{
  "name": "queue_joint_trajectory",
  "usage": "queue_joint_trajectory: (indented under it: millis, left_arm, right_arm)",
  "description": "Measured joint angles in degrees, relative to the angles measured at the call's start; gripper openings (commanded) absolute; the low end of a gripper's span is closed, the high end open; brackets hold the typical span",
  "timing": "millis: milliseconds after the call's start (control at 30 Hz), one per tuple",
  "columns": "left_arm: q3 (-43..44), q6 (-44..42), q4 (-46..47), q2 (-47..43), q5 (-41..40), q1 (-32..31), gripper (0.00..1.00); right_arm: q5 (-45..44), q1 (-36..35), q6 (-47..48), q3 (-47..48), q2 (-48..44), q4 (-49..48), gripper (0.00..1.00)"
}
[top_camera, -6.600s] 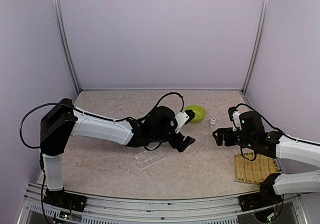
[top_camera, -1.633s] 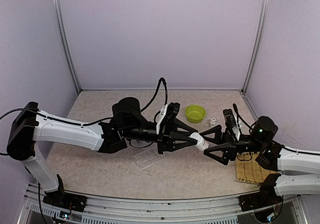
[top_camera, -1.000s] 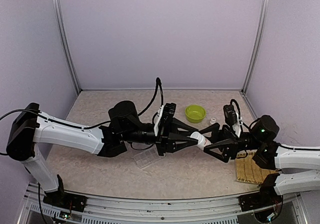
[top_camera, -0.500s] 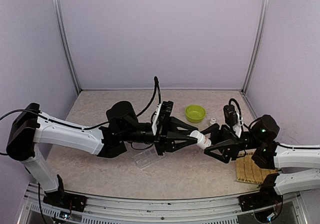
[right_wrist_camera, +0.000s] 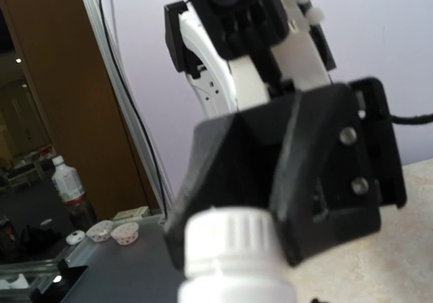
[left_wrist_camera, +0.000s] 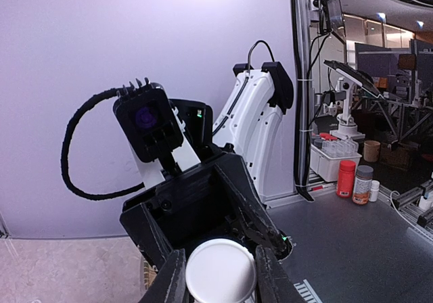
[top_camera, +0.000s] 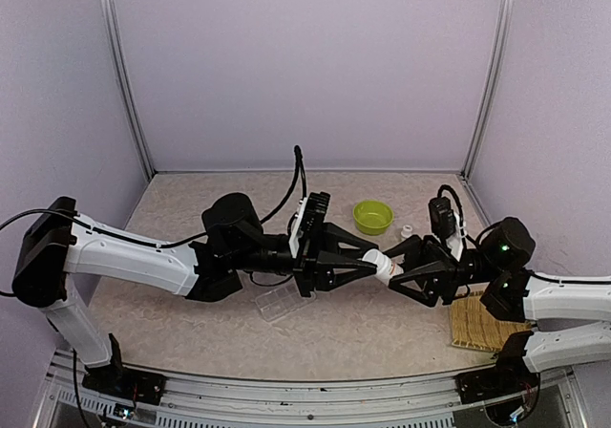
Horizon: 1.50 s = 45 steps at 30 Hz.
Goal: Sort the pills into containers
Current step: Pass from the left arm to the right
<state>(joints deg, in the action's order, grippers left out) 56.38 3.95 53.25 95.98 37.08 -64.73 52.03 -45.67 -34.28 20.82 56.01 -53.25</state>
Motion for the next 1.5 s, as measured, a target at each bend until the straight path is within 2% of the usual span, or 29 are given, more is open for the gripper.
queue_joint_trajectory:
  millis: [233, 333, 400, 467, 500, 667, 767, 1200, 1333, 1400, 1500]
  left_arm:
    - [0.0, 0.15, 0.22, 0.02, 0.26, -0.33, 0.16]
    - [0.0, 0.31, 0.31, 0.02, 0.28, -0.37, 0.16]
    - [0.0, 0.39, 0.33, 0.02, 0.28, -0.35, 0.16]
    - [0.0, 0.48, 0.39, 0.02, 0.24, -0.35, 0.16]
    - [-0.02, 0.5, 0.46, 0.02, 0.17, -0.35, 0.16]
    - [-0.13, 0.5, 0.72, 0.02, -0.52, -0.42, 0.16]
    - [-0.13, 0.5, 0.76, 0.02, -0.72, -0.42, 0.16]
    - [-0.42, 1.03, 1.66, 0.02, -1.53, -0.42, 0.16]
    - [-0.44, 2.49, 1.31, 0.02, -3.13, -0.52, 0.17]
    - [-0.44, 3.67, 0.87, 0.02, -4.85, -0.66, 0.17]
    - [-0.42, 6.03, 0.02, 0.02, -8.35, -1.09, 0.2]
  right_arm:
    - [0.02, -0.31, -0.11, 1.25, 0.68, -0.04, 0.31]
    - [0.04, -0.33, 0.09, 1.36, 1.01, 0.07, 0.29]
    - [0.04, -0.33, 0.22, 1.44, 1.14, 0.13, 0.32]
    - [0.04, -0.33, 0.22, 1.49, 1.14, 0.15, 0.44]
    - [0.0, -0.33, 0.42, 1.53, 1.14, 0.2, 0.47]
    - [-0.28, -0.46, 0.63, 1.64, 1.14, 0.9, 0.54]
    - [-0.44, -0.48, 0.92, 1.64, 1.14, 1.36, 0.53]
    - [-0.87, -0.68, 1.64, 1.64, 0.96, 2.32, 0.22]
    - [-2.78, -0.68, 4.22, 1.64, -0.7, 5.46, 0.13]
    - [-4.66, -0.7, 6.29, 1.64, -2.03, 7.85, 0.09]
    - [-8.11, -0.76, 9.51, 1.62, -4.13, 11.52, 0.09]
